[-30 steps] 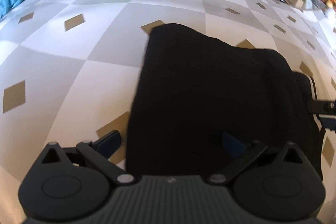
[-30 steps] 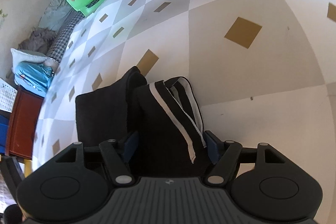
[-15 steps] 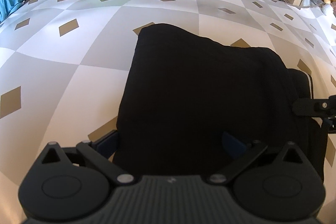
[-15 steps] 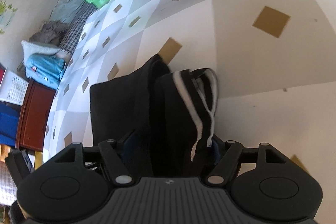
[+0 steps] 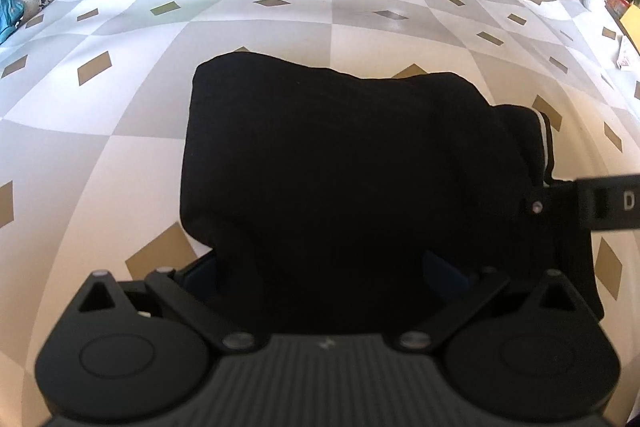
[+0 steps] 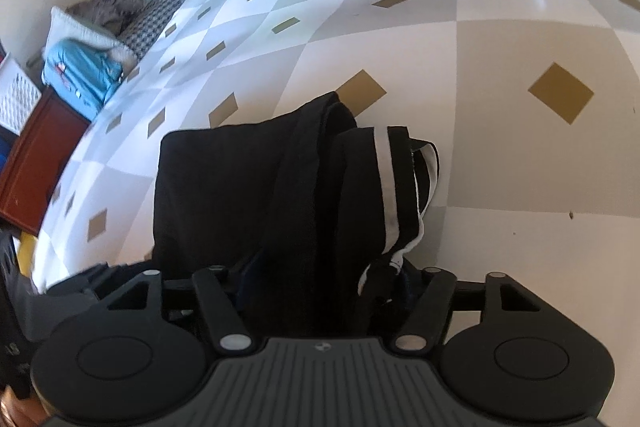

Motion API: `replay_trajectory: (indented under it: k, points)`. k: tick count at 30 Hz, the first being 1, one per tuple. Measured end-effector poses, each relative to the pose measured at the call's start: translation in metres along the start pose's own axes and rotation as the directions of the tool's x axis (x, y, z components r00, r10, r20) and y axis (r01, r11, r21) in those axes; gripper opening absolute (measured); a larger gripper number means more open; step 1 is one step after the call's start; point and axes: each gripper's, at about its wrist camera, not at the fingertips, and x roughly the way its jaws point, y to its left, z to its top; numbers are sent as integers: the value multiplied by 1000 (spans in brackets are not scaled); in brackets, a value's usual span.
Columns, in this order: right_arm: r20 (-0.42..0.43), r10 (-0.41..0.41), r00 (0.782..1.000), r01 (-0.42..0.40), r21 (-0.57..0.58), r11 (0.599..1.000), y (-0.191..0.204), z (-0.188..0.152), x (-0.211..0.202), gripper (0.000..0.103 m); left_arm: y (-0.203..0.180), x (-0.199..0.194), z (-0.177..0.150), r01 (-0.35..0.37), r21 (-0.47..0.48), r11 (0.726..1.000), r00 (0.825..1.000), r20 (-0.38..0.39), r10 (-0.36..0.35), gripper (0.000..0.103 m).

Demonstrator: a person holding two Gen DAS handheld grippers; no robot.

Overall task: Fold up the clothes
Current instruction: 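Lift the folded black bundle with both grippers off the table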

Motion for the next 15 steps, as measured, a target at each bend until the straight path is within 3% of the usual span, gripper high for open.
replay_trajectory:
  k: [4, 15]
  points:
    - [4, -38, 999, 38, -54, 998, 4, -2, 0, 51, -1, -2, -1, -13, 2, 1000, 1000, 4, 13, 101]
    - [28, -106, 994, 109, -181, 977, 13, -8, 1, 54, -2, 1, -1, -23, -5, 1000, 1000, 6, 23, 103]
